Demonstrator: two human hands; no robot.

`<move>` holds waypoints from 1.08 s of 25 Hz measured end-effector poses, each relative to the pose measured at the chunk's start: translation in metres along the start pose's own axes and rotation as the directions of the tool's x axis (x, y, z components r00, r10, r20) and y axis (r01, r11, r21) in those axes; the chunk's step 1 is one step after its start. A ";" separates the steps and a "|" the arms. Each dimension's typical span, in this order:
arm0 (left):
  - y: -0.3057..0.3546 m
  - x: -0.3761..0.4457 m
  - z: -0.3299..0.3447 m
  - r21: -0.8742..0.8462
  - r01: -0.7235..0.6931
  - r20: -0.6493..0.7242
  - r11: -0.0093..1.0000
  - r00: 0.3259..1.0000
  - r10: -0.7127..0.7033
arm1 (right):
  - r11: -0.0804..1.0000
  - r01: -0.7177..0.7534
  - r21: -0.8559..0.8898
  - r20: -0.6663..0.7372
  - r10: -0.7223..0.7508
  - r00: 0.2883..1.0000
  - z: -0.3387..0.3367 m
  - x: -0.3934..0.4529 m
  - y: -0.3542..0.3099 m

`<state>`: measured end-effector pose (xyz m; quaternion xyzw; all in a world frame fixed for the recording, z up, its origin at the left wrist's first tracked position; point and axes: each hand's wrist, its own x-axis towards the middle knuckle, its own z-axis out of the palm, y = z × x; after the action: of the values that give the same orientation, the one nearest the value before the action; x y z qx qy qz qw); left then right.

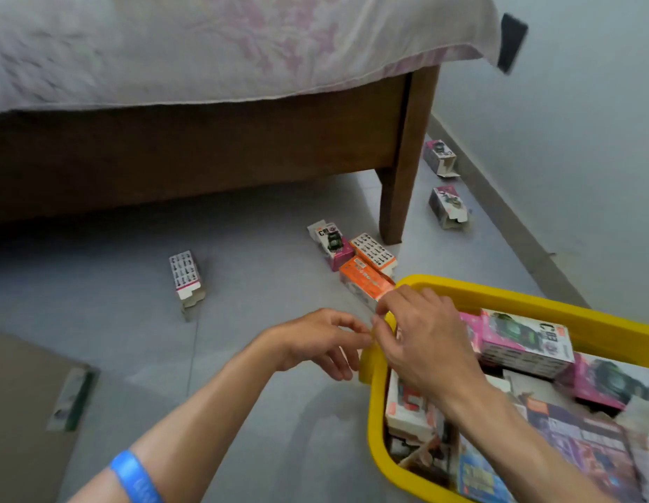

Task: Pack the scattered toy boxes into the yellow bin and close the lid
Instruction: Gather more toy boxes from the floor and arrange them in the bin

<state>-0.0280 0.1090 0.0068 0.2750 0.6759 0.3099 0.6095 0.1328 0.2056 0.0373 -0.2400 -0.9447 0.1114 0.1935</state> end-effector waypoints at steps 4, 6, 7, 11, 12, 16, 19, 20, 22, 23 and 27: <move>-0.064 -0.014 -0.085 -0.041 0.073 -0.562 0.996 0.823 -0.084 | 0.992 0.093 0.089 0.248 -0.113 0.962 0.051 0.057 -0.039; -0.095 -0.013 -0.137 0.104 0.241 -0.766 0.965 0.638 -0.077 | 0.997 0.075 0.020 0.473 -0.076 0.878 0.088 0.086 -0.052; -0.107 -0.013 -0.160 0.184 0.350 -0.810 0.919 0.583 -0.060 | 0.997 0.066 -0.038 0.580 -0.032 0.814 0.104 0.099 -0.055; -0.140 0.005 -0.230 0.398 0.584 -0.797 0.707 0.602 -0.048 | 0.930 -0.067 -0.362 0.646 0.302 0.701 0.146 0.133 -0.042; -0.147 0.009 -0.241 0.393 0.618 -0.811 0.681 0.582 -0.061 | 0.886 -0.133 -0.444 0.616 0.409 0.673 0.151 0.135 -0.036; -0.166 0.019 -0.273 0.339 0.624 -0.774 0.705 0.611 -0.169 | 0.763 -0.256 -0.594 0.581 0.627 0.519 0.169 0.136 -0.018; -0.164 0.024 -0.274 0.367 0.569 -0.752 0.736 0.648 -0.126 | 0.777 -0.209 -0.593 0.522 0.569 0.635 0.177 0.128 -0.018; -0.163 0.027 -0.267 0.390 0.549 -0.760 0.740 0.645 -0.078 | 0.771 -0.205 -0.602 0.483 0.557 0.676 0.177 0.126 -0.018; -0.161 0.032 -0.250 0.410 0.519 -0.807 0.750 0.590 0.033 | 0.784 -0.224 -0.579 0.498 0.557 0.664 0.177 0.121 -0.022; -0.162 0.034 -0.244 0.399 0.508 -0.833 0.763 0.550 0.069 | 0.815 -0.271 -0.512 0.553 0.554 0.622 0.178 0.118 -0.024; -0.168 0.042 -0.246 0.232 0.417 -0.882 0.879 0.472 0.008 | 0.801 -0.598 -0.036 0.744 0.421 0.519 0.172 0.117 -0.033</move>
<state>-0.2763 0.0096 -0.1310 0.1207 0.9656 0.1759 0.1488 -0.0478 0.2150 -0.0709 -0.4206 -0.8089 0.3539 -0.2087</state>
